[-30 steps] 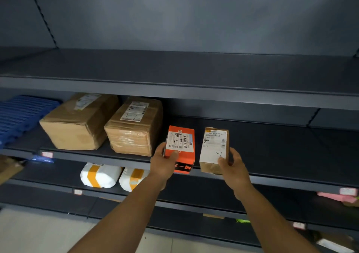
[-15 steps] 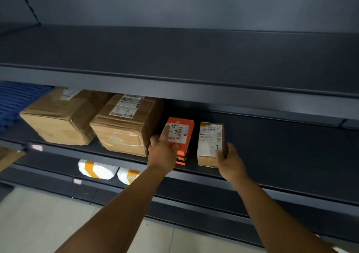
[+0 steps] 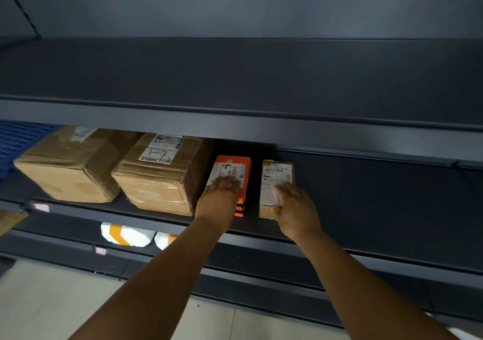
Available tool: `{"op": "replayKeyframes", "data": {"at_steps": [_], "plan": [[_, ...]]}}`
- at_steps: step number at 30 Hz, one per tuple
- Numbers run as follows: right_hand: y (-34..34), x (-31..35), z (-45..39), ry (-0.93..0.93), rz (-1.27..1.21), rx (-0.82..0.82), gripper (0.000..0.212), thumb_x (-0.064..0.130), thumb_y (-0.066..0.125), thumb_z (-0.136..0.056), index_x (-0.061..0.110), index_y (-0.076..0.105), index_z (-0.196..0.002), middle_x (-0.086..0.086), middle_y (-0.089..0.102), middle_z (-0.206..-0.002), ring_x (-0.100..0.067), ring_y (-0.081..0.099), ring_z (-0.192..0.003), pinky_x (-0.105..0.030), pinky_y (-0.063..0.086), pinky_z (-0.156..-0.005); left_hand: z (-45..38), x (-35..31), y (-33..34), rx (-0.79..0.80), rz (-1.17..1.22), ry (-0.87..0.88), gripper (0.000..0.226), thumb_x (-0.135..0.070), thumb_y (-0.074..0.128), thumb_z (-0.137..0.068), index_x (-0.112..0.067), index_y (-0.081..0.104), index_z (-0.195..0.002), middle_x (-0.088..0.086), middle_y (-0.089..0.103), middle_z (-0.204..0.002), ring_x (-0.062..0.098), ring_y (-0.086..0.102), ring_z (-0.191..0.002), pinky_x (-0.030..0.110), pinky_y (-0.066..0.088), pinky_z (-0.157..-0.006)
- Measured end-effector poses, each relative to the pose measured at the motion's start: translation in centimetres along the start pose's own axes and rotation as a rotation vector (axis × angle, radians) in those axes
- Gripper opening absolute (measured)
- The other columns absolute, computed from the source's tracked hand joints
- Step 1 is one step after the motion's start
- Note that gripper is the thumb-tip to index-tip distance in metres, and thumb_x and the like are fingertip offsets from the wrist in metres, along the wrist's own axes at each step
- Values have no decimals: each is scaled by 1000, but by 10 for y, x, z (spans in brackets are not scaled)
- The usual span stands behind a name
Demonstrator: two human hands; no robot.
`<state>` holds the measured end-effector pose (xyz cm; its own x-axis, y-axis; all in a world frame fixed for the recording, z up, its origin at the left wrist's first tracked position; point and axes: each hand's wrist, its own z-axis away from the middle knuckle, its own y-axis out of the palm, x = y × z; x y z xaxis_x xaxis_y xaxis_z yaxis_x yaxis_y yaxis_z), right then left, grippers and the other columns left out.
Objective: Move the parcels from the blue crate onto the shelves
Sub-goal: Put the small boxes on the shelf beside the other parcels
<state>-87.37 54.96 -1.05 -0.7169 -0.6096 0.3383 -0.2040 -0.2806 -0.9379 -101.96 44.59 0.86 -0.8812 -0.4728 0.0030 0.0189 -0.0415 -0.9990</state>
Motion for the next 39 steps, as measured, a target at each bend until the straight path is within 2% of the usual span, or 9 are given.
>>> {"op": "replayKeyframes", "data": {"at_steps": [5,10,17,21,29,32,39], "plan": [[-8,3,16,16,35,35,70,38,50,-97,24,11,-154,1,12,-160,-23,8,-148,-41,14,-118,11,-5,-4,31,-7,11,71,-18,51,-96,-17,9,-154,7,12,-160,26,9,-148,41,14,-119],[-17,5,54,80,22,-1,77,44,52,-94,20,9,-154,0,12,-161,-23,4,-149,-41,9,-120,40,-15,-17,17,31,93,74,-37,48,-98,-16,5,-154,5,12,-161,23,11,-148,36,13,-118],[-29,4,143,188,23,-64,78,44,49,-96,19,4,-155,1,6,-162,-21,-1,-149,-36,4,-121,99,-40,-31,-50,83,287,69,-39,46,-98,-15,12,-153,4,20,-158,22,18,-145,33,15,-118],[-34,0,207,315,8,-112,80,46,49,-95,20,4,-155,3,5,-162,-19,-2,-149,-36,4,-121,140,-63,-40,-71,120,423,68,-39,45,-99,-15,12,-153,4,20,-158,21,19,-144,32,15,-117],[-46,-23,332,539,-7,-267,78,45,53,-93,19,12,-154,1,11,-162,-20,3,-149,-36,7,-120,211,-138,-53,-55,178,696,69,-40,45,-99,-14,12,-153,3,19,-158,20,16,-145,30,15,-117],[-55,-33,378,624,0,-316,77,43,54,-94,20,13,-154,3,11,-161,-19,3,-149,-36,7,-119,237,-173,-55,-67,178,797,68,-41,46,-98,-14,15,-153,2,24,-156,18,21,-143,29,17,-115],[-62,-68,488,863,3,-384,77,43,54,-94,20,12,-154,2,11,-161,-20,4,-149,-36,7,-119,303,-256,-56,-35,159,1043,69,-42,46,-98,-16,15,-153,1,23,-157,18,18,-145,32,16,-117]]}}
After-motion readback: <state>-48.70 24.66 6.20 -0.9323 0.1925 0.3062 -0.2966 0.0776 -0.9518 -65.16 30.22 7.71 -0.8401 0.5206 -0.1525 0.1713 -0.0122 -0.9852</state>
